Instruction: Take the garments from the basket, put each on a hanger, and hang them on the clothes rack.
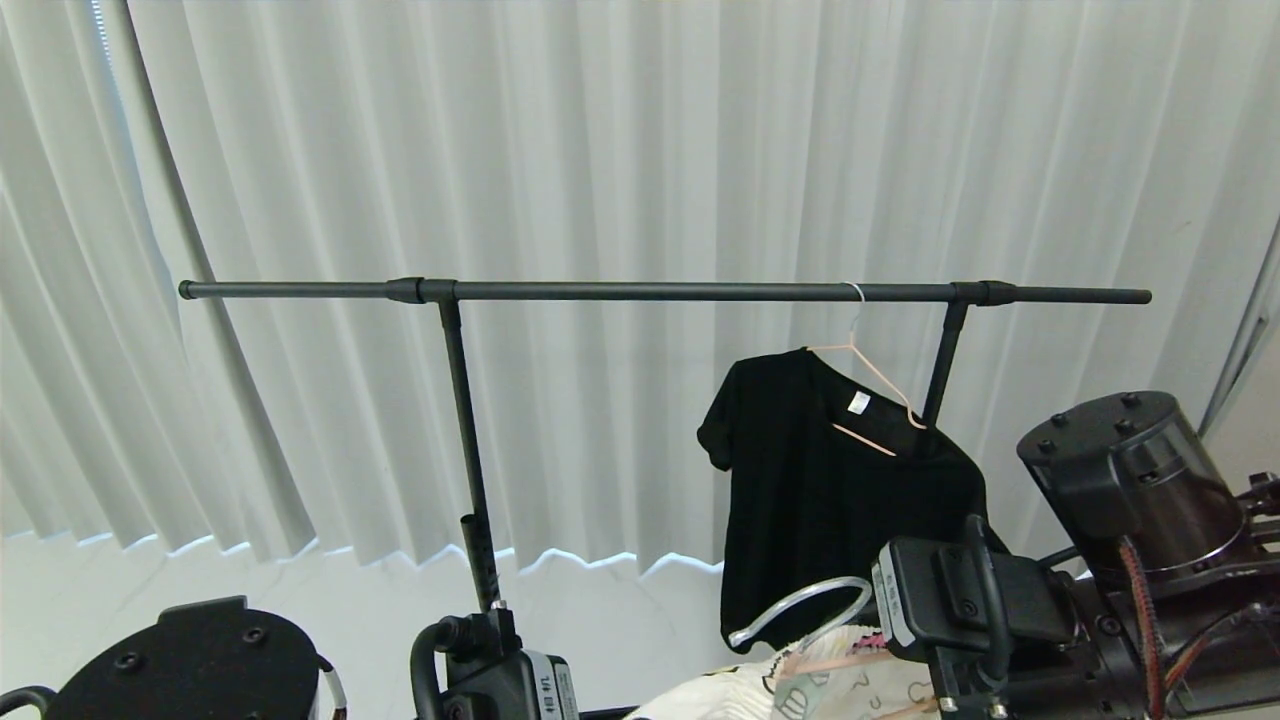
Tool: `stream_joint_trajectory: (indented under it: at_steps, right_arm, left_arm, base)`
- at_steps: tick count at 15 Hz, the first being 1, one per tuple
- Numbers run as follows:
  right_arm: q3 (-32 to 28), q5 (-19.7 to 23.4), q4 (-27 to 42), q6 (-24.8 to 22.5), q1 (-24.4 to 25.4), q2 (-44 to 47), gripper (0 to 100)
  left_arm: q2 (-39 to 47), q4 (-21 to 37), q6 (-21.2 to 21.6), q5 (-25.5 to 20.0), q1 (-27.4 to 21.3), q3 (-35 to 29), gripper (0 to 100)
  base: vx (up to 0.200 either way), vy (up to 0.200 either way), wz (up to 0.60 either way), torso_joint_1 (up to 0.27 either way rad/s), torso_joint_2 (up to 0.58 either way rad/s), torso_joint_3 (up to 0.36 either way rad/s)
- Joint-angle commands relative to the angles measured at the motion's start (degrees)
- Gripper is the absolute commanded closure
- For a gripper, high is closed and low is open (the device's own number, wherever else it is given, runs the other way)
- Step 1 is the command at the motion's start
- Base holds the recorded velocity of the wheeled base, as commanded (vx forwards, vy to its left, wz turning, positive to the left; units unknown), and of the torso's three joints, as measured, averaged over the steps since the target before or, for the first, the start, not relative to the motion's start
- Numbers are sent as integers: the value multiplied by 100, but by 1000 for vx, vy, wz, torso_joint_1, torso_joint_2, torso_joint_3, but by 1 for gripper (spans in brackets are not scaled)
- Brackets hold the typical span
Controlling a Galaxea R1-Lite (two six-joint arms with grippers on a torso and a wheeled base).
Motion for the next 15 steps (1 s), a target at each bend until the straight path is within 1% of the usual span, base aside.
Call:
stream_joint_trajectory:
  at_steps: [1, 3, 4, 6, 7, 8, 9, 10, 11, 12, 13, 14, 15]
  right_arm:
    - [-7, -10, -1, 8, -7, 19, 100]
    - [-7, -36, -19, -1, -95, 19, 100]
    - [-7, -115, -71, -10, -148, 1, 100]
    - [11, -168, -265, -159, -218, -17, 100]
    - [20, -133, -502, -476, -297, -8, 100]
    - [20, -115, -678, -669, -332, -8, 100]
    - [46, -71, -845, -827, -341, -17, 100]
    - [64, -10, -1038, -1126, -403, -25, 100]
    - [81, 87, -1188, -1566, -526, -25, 100]
    - [81, 193, -1249, -1873, -675, -34, 100]
    - [81, 298, -1311, -2198, -904, -34, 100]
    - [90, 342, -1346, -2348, -983, -43, 100]
    - [90, 518, -1407, -2761, -1282, -52, 100]
  left_arm:
    - [-6, -5, -1, 0, 3, 1, 100]
    - [-6, -5, -1, 0, 3, 1, 100]
    - [-6, -5, 7, 0, 3, 1, 100]
    - [3, -5, 7, 9, 3, 1, 100]
    - [3, 4, 16, 27, -6, 1, 100]
    - [38, 4, 16, 44, -6, 1, 100]
    - [47, 4, 7, 62, -6, 1, 0]
    - [91, -5, -1, 176, 3, -7, 0]
    - [91, -5, -45, 317, 11, -34, 0]
    - [55, -5, -54, 405, 11, -34, 0]
    - [-32, -5, -63, 422, 38, 19, 0]
    - [-59, -5, -72, 422, 82, 28, 0]
    - [-129, -5, -186, 431, 301, 45, 0]
  base:
    - [0, 0, 0, 0, 0, 0]
    - [0, 0, 0, 0, 0, 0]
    - [0, 0, 0, 0, 0, 0]
    - [0, 0, 0, 0, 0, 0]
    - [0, 0, 0, 0, 0, 0]
    - [0, 0, 0, 0, 0, 0]
    - [0, 0, 0, 0, 0, 0]
    - [0, 0, 0, 0, 0, 0]
    - [0, 0, 0, 0, 0, 0]
    - [0, 0, 0, 0, 0, 0]
    - [0, 0, 0, 0, 0, 0]
    - [0, 0, 0, 0, 0, 0]
    - [0, 0, 0, 0, 0, 0]
